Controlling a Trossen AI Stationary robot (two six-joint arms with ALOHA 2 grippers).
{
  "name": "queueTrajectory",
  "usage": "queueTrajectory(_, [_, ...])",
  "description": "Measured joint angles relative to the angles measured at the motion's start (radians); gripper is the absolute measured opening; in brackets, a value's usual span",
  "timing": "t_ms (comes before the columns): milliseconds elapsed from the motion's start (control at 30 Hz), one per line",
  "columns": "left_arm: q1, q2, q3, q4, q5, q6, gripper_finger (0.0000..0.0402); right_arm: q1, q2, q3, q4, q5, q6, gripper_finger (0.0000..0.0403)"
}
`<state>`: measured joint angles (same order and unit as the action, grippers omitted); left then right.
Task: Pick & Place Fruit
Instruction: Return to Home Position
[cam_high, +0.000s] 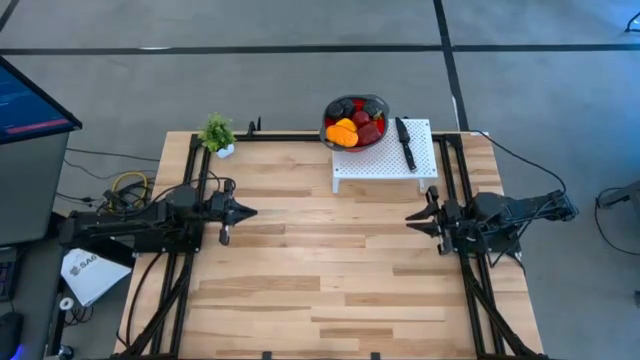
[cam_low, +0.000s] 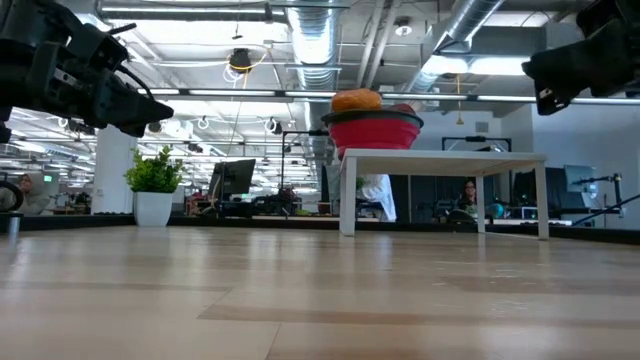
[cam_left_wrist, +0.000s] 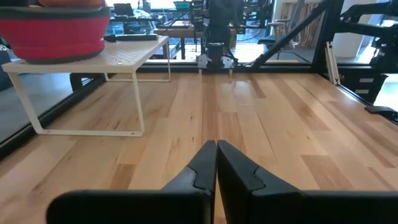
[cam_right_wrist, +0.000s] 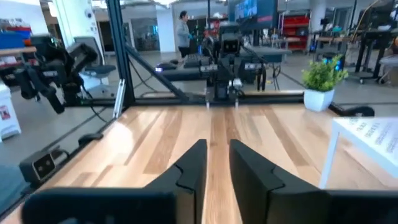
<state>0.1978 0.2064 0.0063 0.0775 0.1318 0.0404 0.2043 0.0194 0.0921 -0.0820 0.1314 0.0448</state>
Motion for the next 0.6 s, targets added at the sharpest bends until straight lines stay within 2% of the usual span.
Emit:
queueTrajectory(233, [0.0,-0.001,0.0,0.004,0.0,0.0,0.001,0.003,0.0,0.0,-0.023,-0.008,0.0,0.0006])
queueTrajectory(500, [0.0,-0.001,0.0,0.009,0.0,0.0,0.0011,0.005,0.0,0.0,-0.095,-0.056,0.006,0.0001])
queueTrajectory(600, [0.0,-0.001,0.0,0.009,0.0,0.0,0.001,-0.001,0.0,-0.028,-0.057,-0.061,0.008,0.0001])
